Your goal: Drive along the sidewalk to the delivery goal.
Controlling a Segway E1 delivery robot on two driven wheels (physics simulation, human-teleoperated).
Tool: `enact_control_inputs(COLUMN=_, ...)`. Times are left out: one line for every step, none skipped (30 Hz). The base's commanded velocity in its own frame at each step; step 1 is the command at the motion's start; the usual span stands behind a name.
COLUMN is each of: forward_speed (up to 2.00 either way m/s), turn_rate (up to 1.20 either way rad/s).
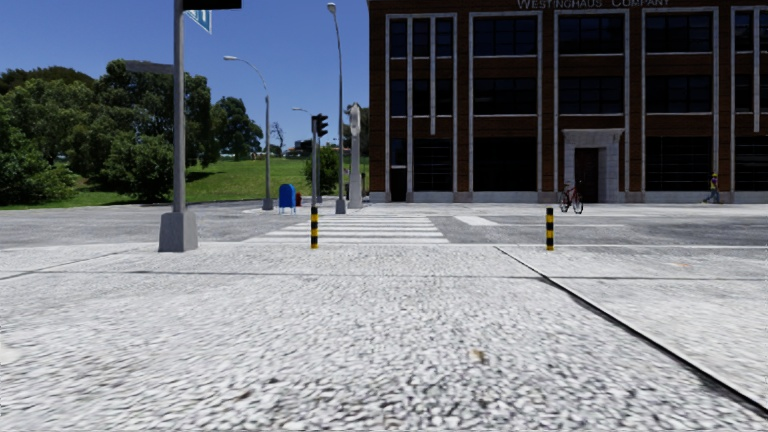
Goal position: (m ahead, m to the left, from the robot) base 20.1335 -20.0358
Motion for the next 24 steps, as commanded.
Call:
enact_control_inputs(forward_speed=2.00, turn_rate=0.00)
enact_control_inputs(forward_speed=2.00, turn_rate=0.00)
enact_control_inputs(forward_speed=2.00, turn_rate=0.00)
enact_control_inputs(forward_speed=2.00, turn_rate=0.00)
enact_control_inputs(forward_speed=2.00, turn_rate=0.00)
enact_control_inputs(forward_speed=2.00, turn_rate=0.00)
enact_control_inputs(forward_speed=2.00, turn_rate=0.00)
enact_control_inputs(forward_speed=2.00, turn_rate=0.00)
enact_control_inputs(forward_speed=2.00, turn_rate=0.00)
enact_control_inputs(forward_speed=2.00, turn_rate=0.00)
enact_control_inputs(forward_speed=2.00, turn_rate=0.00)
enact_control_inputs(forward_speed=2.00, turn_rate=0.00)
enact_control_inputs(forward_speed=2.00, turn_rate=0.00)
enact_control_inputs(forward_speed=2.00, turn_rate=0.00)
enact_control_inputs(forward_speed=2.00, turn_rate=0.00)
enact_control_inputs(forward_speed=2.00, turn_rate=0.00)
enact_control_inputs(forward_speed=2.00, turn_rate=0.00)
enact_control_inputs(forward_speed=2.00, turn_rate=0.00)
enact_control_inputs(forward_speed=2.00, turn_rate=0.00)
enact_control_inputs(forward_speed=2.00, turn_rate=0.00)
enact_control_inputs(forward_speed=2.00, turn_rate=0.00)
enact_control_inputs(forward_speed=2.00, turn_rate=0.00)
enact_control_inputs(forward_speed=2.00, turn_rate=0.00)
enact_control_inputs(forward_speed=2.00, turn_rate=0.00)
